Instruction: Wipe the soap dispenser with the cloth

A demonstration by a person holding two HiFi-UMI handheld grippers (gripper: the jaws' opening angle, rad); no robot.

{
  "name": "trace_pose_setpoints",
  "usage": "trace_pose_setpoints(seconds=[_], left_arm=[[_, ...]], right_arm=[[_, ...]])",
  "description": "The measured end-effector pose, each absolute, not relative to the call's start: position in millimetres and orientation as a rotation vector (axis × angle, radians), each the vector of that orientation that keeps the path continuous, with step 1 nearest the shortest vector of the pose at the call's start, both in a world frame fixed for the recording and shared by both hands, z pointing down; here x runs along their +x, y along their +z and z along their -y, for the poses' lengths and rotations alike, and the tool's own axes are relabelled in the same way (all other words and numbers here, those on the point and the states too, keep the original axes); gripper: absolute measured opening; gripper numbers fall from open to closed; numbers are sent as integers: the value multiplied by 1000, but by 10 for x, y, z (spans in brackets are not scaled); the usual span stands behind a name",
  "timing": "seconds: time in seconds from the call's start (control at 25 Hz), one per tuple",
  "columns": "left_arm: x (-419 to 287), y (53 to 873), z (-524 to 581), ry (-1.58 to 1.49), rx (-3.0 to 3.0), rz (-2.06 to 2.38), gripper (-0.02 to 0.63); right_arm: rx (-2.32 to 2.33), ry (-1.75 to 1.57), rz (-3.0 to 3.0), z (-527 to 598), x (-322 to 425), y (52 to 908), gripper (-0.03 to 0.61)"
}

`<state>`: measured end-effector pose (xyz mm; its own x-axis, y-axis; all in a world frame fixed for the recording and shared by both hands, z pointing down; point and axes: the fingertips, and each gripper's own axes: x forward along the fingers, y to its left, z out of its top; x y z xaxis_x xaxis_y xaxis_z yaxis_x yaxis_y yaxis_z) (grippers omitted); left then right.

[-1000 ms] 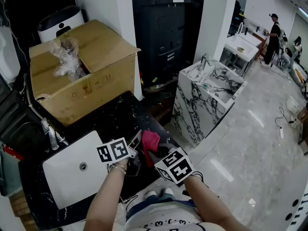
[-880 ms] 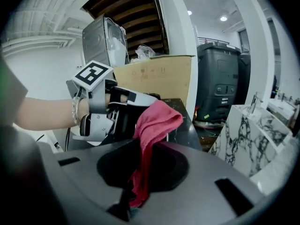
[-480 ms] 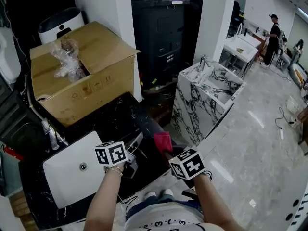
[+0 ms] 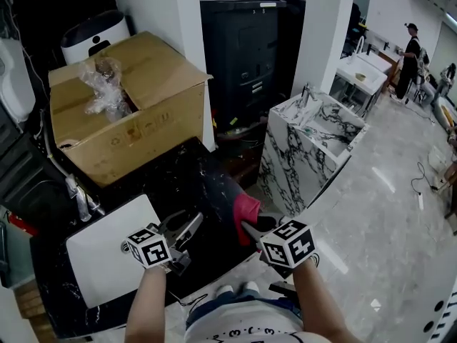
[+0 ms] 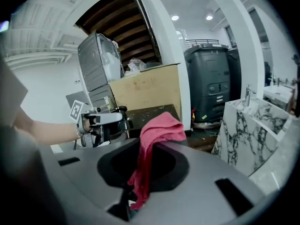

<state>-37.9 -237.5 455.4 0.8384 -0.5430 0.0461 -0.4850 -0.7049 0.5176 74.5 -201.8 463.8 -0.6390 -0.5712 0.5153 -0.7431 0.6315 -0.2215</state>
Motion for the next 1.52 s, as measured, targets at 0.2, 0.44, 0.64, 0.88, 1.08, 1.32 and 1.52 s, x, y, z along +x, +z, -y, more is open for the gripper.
trace_pose_setpoints(seconds=[0.2,0.44,0.64,0.88,1.08,1.32,1.52], left_arm=[[-571,4528,2219,-216,2527,744,95],[-807,4571,2144,-355,2479,785,97],[-901,4594,2123,-373,2464,804,100],[-880,4577,2064,-345,2495,813,98],[-879,4575,2096,-353,2472,836,98],[-902,4589,2078,-356,2475,826,100],[-829,4554,2047,-327,2524,808,98]], right_arm=[[862,538,2534,1882,298,4632,54],[749,445,2582,1864,-16,4575,54],[661,426,2638,1881,-197,4480,53],[627,580,2493,1855,10,4827,52],[666,610,2353,1810,185,5122,52],[739,611,2450,1924,177,4871,52],[734,637,2639,2169,-88,4420,52]])
